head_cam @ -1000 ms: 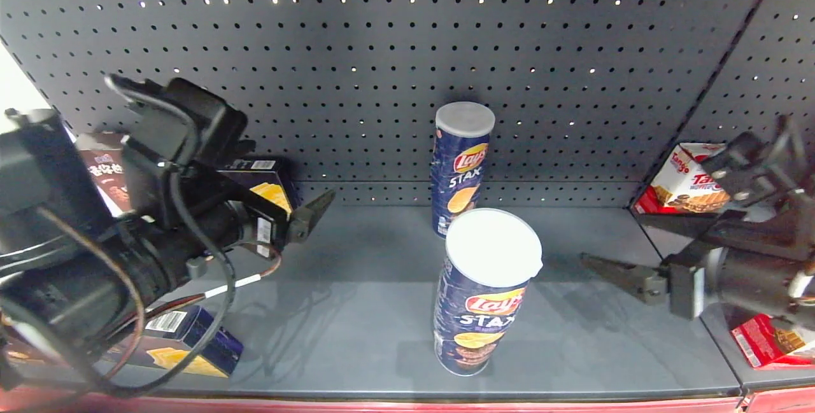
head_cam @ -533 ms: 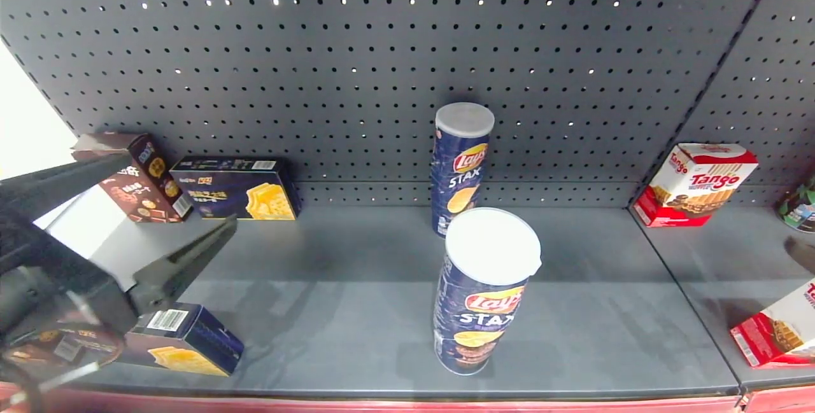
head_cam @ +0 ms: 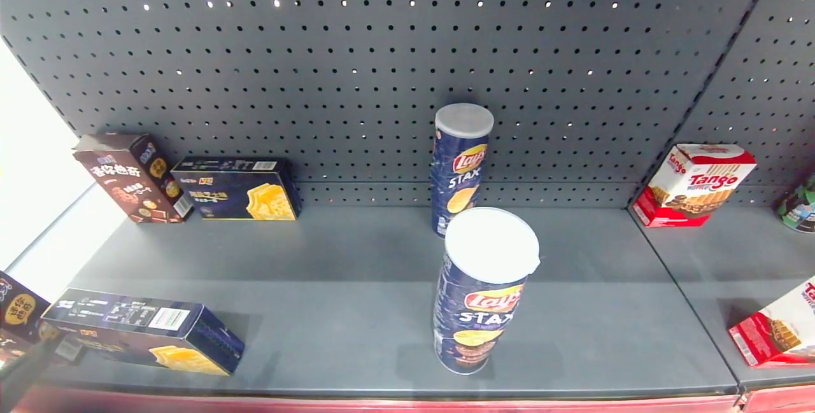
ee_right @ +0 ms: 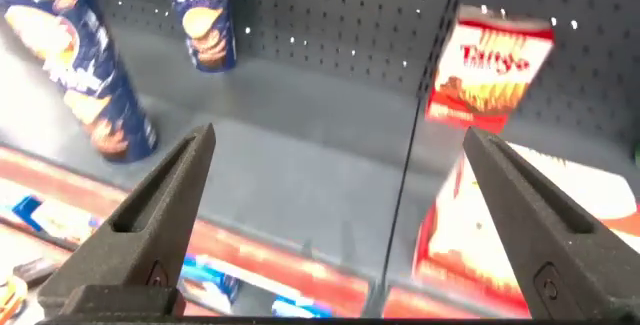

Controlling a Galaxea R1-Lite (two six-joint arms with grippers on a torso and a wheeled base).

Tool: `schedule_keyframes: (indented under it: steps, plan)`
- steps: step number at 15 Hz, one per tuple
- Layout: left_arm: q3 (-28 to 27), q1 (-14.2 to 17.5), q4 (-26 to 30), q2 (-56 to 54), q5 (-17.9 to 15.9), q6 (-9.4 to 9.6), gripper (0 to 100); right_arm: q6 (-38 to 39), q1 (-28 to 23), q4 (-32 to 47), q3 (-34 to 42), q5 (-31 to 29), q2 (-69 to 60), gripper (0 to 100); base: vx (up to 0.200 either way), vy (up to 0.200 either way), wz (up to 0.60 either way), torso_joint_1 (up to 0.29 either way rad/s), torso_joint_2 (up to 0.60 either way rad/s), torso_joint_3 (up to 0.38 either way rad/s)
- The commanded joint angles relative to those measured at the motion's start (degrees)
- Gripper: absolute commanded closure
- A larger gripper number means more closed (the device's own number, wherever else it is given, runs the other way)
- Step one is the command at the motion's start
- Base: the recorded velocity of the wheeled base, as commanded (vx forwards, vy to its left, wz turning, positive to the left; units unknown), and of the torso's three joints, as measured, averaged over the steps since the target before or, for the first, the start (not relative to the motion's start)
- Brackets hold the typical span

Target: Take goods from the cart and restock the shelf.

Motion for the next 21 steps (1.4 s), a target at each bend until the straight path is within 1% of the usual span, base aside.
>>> schedule_keyframes:
  steps: [1,2,3,4,5,7,8,9,10,11,12,14,15,16,17,18,19,20,21]
  plan:
    - [4.0,0.7,8.0,-16.1,-0.1,0.71,0,0.2,0.1,4.5,2.5,0.1,-10.4,0,0.000,0.000,0.00,0.000,0.00,0.000]
    - [4.3,1.9,16.7,-23.2,-0.2,1.24,0,0.4,0.4,6.9,5.4,0.2,-16.1,0,0.000,0.000,0.00,0.000,0.00,0.000]
    - [4.4,2.1,18.2,-24.3,-0.3,1.24,0,0.4,0.4,7.0,6.1,0.2,-17.1,0,0.000,0.000,0.00,0.000,0.00,0.000]
    - [5.8,2.9,22.2,-27.8,-0.7,1.32,0,0.7,0.4,6.6,8.9,0.1,-17.5,0,0.000,0.000,0.00,0.000,0.00,0.000]
    - [7.5,3.6,22.5,-29.0,-0.8,1.32,0,1.0,0.4,6.6,9.7,0.2,-17.5,0,0.000,0.000,0.00,0.000,0.00,0.000]
    - [12.0,5.0,22.5,-30.0,-0.9,1.41,0,0.9,0.4,5.9,14.8,0.5,-17.5,0,0.000,0.000,0.00,0.000,0.00,0.000]
    - [14.6,5.0,22.5,-30.0,-0.9,2.29,0,0.6,0.4,4.6,17.4,1.0,-17.5,0,0.000,0.000,0.00,0.000,0.00,0.000]
    - [15.5,5.0,22.5,-30.0,-1.1,2.91,0,0.7,0.3,4.3,17.7,1.6,-17.5,0,0.000,0.000,0.00,0.000,0.00,0.000]
    - [17.6,5.0,22.5,-30.0,-4.8,5.28,0,0.8,-0.9,5.0,17.3,2.1,-17.5,0,0.000,0.000,0.00,0.000,0.00,0.000]
    - [18.0,5.1,22.5,-30.0,-5.6,5.98,0,1.4,-2.8,5.1,17.2,2.1,-16.5,0,0.000,0.000,0.00,0.000,0.00,0.000]
    - [18.0,5.4,22.5,-30.0,-5.5,5.81,0,2.6,-4.9,5.2,17.2,1.9,-14.5,0,0.000,0.000,0.00,0.000,0.00,0.000]
    - [18.0,9.2,22.5,-30.0,-5.5,4.75,0,4.7,-8.4,5.0,17.3,0.2,-9.8,0,0.000,0.000,0.00,0.000,0.00,0.000]
    - [18.0,15.2,22.5,-27.9,-5.5,3.61,0,4.9,-17.2,4.8,17.4,-0.6,-5.8,0,0.000,0.000,0.00,0.000,0.00,0.000]
    - [18.0,15.2,22.5,-27.3,-5.5,3.17,0,5.4,-22.4,5.0,17.3,1.2,-5.5,0,0.000,0.000,0.00,0.000,0.00,0.000]
    - [18.0,15.2,22.5,-27.2,-5.5,3.26,0,5.9,-26.0,5.1,17.2,2.6,-6.7,0,0.000,0.000,0.00,0.000,0.00,0.000]
    - [18.0,15.2,22.5,-27.2,-5.2,3.43,0,6.2,-28.1,5.2,17.2,3.0,-9.1,0,0.000,0.000,0.00,0.000,0.00,0.000]
    - [18.0,15.2,22.5,-27.2,-5.0,3.61,0,6.2,-28.2,5.1,17.2,3.0,-9.8,0,0.000,0.000,0.00,0.000,0.00,0.000]
    - [18.0,17.0,22.5,-24.9,-4.7,3.70,0,7.5,-28.1,5.1,17.2,7.9,-9.9,0,0.000,0.000,0.00,0.000,0.00,0.000]
    - [18.0,20.3,22.5,-22.7,-4.9,3.70,0,9.7,-28.2,5.0,17.2,12.8,-9.3,0,0.000,0.000,0.00,0.000,0.00,0.000]
